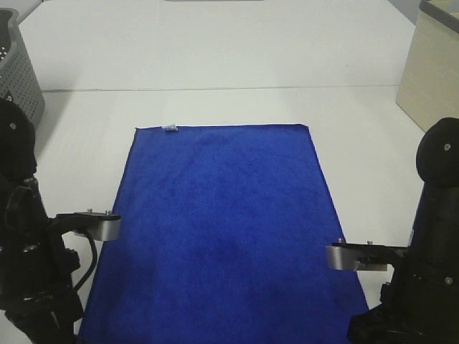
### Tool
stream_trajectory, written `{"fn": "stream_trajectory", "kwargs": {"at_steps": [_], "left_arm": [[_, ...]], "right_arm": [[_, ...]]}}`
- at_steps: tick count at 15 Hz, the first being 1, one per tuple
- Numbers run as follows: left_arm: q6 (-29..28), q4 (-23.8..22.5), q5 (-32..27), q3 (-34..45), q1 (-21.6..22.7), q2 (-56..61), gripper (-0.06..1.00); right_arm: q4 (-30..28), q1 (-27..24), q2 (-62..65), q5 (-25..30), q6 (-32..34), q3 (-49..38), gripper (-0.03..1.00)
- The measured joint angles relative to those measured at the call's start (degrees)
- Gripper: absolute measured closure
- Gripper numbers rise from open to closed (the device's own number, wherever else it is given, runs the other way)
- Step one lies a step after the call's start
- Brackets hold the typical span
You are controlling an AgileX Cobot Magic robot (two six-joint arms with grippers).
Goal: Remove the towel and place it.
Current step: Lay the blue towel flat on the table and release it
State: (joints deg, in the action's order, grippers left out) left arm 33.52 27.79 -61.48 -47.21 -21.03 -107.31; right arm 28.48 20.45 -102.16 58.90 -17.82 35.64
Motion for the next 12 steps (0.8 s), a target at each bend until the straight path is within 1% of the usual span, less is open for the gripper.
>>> {"fn": "stream_trajectory", "kwargs": {"at_steps": [2, 4, 8, 10, 12], "left_arm": [[0.4, -0.2, -1.0, -2.2, 0.0, -2.3, 0.94], [0.5, -1.0, -1.3, -2.6, -0.6, -3.5, 0.94], [1.5, -3.4, -2.3, -2.6, -6.7, -4.0, 0.94], [1.5, -3.5, -2.3, -2.6, -7.8, -4.1, 0.94], [1.5, -3.4, -2.3, -2.6, -8.0, -4.2, 0.94]], "right_arm": [[-0.2, 0.0, -2.1, -0.2, -0.8, 0.5, 0.95], [-0.7, -0.2, -3.7, -0.2, -1.0, 2.0, 0.95], [-2.3, -0.3, -4.4, 0.0, -1.4, 3.0, 0.95], [-2.7, -0.3, -4.4, 0.0, -2.2, 3.0, 0.95], [-3.0, -0.3, -4.4, 0.0, -2.2, 3.0, 0.95]]}}
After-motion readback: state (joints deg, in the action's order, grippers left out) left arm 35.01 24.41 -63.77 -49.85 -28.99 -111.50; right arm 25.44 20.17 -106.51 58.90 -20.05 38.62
